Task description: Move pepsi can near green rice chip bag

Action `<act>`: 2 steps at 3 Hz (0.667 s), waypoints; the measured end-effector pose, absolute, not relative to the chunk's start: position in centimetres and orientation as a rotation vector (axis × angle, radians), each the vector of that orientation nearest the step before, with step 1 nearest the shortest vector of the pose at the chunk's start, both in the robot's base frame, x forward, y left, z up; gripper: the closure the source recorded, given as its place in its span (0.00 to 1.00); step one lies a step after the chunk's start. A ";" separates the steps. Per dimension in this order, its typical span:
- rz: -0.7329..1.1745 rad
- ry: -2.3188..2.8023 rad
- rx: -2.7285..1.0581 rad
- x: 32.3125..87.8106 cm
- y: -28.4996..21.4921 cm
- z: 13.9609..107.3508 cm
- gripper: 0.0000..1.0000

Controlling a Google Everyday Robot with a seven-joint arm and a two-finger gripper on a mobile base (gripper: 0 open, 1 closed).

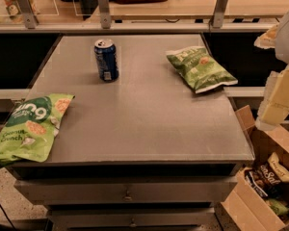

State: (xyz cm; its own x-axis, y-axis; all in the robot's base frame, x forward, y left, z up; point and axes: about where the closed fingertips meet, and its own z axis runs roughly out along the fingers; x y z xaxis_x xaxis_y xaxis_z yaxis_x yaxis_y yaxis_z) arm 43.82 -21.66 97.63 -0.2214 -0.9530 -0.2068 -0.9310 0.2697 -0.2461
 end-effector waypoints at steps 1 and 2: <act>-0.099 2.231 -1.724 43.8 -21.7 97.6 0.00; -0.045 2.196 -1.689 45.5 -20.9 97.3 0.00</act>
Offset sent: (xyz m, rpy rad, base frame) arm 0.0473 0.0187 -0.0142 0.1706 -0.0305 0.0090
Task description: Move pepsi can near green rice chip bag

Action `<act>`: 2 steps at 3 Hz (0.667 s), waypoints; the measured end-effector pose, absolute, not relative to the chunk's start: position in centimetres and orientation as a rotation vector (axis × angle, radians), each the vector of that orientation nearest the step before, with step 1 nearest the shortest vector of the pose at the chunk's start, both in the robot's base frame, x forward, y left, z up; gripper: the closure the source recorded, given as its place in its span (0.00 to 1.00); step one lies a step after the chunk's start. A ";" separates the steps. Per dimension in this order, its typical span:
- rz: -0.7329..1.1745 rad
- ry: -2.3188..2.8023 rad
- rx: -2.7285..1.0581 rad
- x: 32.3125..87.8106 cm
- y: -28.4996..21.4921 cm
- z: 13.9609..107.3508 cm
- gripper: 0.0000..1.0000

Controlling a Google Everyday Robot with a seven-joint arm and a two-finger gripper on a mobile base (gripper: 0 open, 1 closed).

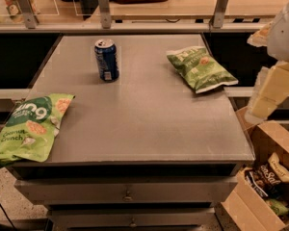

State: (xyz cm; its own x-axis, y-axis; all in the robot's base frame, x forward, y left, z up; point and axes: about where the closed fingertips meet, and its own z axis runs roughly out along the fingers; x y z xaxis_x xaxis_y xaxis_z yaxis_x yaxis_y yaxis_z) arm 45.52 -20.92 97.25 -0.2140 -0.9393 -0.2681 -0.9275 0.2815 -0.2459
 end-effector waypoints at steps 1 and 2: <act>0.034 2.126 -1.663 49.0 -18.8 96.1 0.00; 0.123 2.032 -1.624 52.9 -15.9 94.5 0.00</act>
Offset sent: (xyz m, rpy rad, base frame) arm 0.1278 0.0854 -0.0413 0.3366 -0.1344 0.0931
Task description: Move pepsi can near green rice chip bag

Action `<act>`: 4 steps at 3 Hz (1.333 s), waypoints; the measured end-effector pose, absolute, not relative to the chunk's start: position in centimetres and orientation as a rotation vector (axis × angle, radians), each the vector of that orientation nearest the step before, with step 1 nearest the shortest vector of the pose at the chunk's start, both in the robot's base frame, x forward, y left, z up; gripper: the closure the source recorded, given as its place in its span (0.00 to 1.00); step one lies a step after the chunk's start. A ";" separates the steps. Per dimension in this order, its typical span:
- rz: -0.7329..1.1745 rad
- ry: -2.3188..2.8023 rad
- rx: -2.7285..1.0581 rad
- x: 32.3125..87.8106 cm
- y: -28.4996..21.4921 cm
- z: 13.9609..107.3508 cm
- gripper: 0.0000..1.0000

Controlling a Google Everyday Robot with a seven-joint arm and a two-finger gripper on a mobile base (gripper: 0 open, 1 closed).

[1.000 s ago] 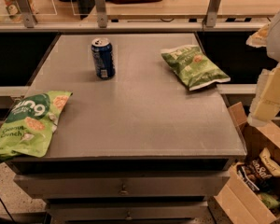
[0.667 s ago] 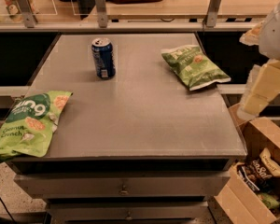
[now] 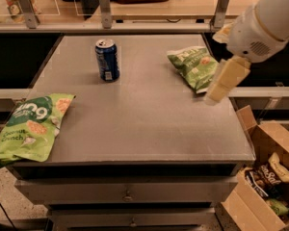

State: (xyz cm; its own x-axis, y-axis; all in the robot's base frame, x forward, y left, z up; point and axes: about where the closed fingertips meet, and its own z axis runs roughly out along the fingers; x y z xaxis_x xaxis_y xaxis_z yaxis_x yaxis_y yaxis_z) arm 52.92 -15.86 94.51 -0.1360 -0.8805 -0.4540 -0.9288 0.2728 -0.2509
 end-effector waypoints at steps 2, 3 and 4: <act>0.336 1.829 -1.521 60.8 -8.1 91.7 0.00; 0.429 1.762 -1.483 63.5 -4.6 90.3 0.00; 0.485 1.736 -1.469 65.4 -2.2 88.6 0.00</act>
Offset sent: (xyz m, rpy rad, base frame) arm 0.1238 0.1227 -0.0423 0.4118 -0.0916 0.1156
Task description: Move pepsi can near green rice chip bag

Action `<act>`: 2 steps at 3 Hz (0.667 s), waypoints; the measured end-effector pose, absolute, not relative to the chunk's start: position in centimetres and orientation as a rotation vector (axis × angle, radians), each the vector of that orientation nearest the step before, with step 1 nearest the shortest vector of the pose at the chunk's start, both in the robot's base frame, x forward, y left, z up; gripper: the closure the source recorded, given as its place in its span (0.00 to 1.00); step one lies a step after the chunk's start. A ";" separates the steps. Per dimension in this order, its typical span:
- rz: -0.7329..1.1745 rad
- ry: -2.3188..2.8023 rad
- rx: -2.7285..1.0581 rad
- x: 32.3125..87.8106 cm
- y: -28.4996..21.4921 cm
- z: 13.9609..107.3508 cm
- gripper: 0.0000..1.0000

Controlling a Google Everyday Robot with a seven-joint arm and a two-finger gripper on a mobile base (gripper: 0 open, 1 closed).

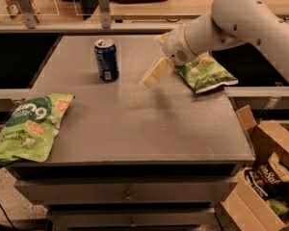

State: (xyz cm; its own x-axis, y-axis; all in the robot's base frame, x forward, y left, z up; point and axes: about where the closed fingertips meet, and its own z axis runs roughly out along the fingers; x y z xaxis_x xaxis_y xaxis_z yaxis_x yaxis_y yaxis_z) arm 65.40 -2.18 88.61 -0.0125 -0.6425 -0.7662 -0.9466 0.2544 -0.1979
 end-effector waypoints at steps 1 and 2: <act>0.559 1.705 -1.439 66.8 0.1 87.5 0.00; 0.638 1.648 -1.435 67.7 3.3 87.6 0.00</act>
Offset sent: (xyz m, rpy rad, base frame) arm 0.0349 0.0892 -0.0033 0.2111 0.0248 0.1148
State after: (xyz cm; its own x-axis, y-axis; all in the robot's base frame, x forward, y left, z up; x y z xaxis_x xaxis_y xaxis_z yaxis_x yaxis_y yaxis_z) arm 67.69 3.28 87.63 0.0065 -0.5387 -0.8424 -0.9656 0.2156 -0.1453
